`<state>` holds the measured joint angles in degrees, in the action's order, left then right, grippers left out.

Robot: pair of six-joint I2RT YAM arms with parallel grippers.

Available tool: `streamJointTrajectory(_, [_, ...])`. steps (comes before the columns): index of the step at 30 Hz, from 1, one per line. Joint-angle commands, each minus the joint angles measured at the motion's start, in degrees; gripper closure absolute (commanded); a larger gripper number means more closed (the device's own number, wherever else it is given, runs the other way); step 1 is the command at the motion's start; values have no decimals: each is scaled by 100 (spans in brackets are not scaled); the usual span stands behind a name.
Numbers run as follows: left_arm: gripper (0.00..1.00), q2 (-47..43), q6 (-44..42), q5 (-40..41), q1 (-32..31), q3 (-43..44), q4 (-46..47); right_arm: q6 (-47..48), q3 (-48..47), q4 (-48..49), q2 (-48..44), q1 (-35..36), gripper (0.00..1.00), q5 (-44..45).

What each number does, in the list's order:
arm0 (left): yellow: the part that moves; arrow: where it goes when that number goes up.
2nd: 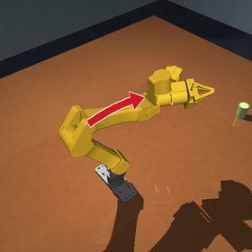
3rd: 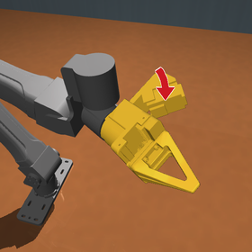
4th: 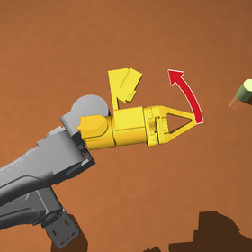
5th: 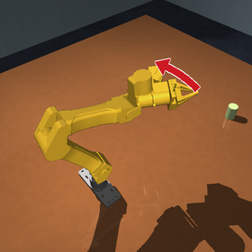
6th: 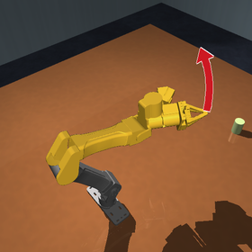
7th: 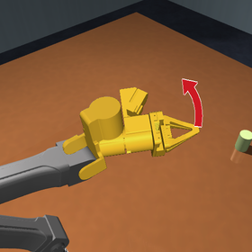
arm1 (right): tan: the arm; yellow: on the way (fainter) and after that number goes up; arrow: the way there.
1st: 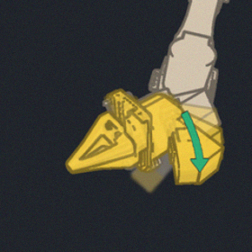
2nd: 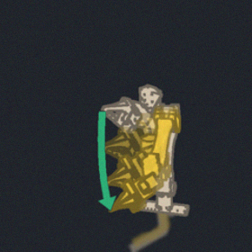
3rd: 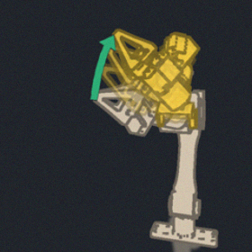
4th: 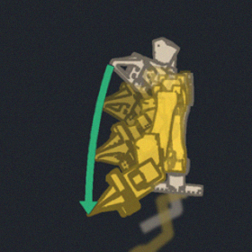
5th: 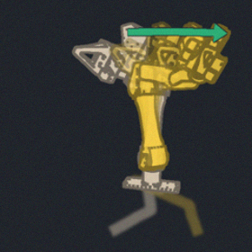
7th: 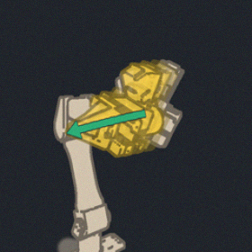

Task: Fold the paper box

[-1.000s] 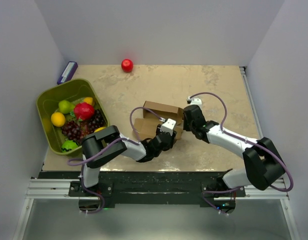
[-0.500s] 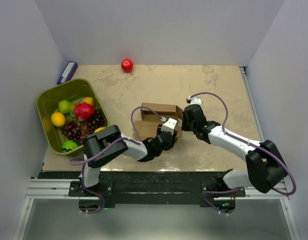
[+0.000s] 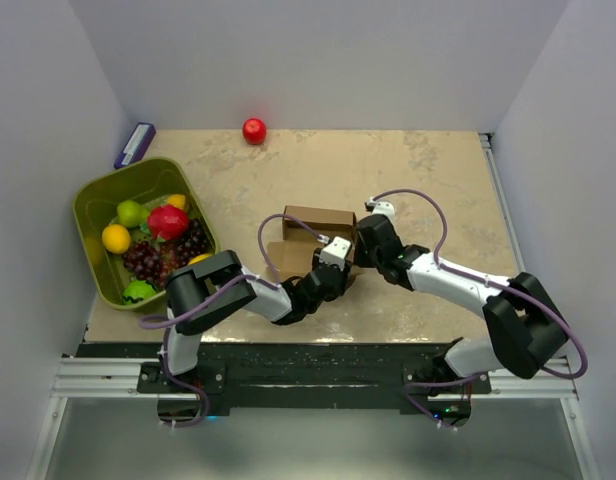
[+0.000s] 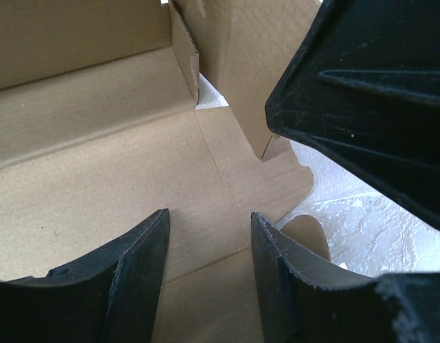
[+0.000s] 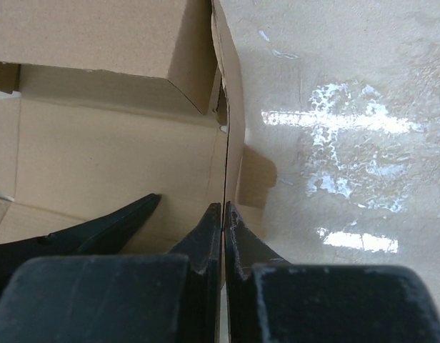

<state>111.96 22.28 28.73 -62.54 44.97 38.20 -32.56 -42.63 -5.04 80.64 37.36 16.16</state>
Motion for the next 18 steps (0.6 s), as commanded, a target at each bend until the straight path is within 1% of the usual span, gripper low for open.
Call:
streamJointTrajectory(1, [45,397,-84,-719,-47,-401,-1236,-813,-61,802,206,315,100,-289])
streamJointTrajectory(6, [45,405,-128,-834,-47,-471,-1095,-1262,0,1329,320,500,100,-324])
streamJointTrajectory(10, [45,388,-145,-843,-56,-472,-1095,-1341,-79,1339,452,631,100,-167])
streamJointTrajectory(13, [41,239,-154,-852,-47,-480,-1130,-1228,-122,1042,531,640,100,140])
streamJointTrajectory(14, [36,56,-163,-860,-56,-463,-1174,-1192,-175,927,540,632,100,228])
streamJointTrajectory(16, [30,-200,-145,-860,-47,-445,-1332,-982,-193,725,479,623,100,370])
streamJointTrajectory(17, [26,-471,-154,-869,-56,-428,-1376,-920,-228,637,453,632,100,379])
streamJointTrajectory(18, [24,-604,-171,-878,-47,-410,-1472,-850,-263,549,409,632,100,431])
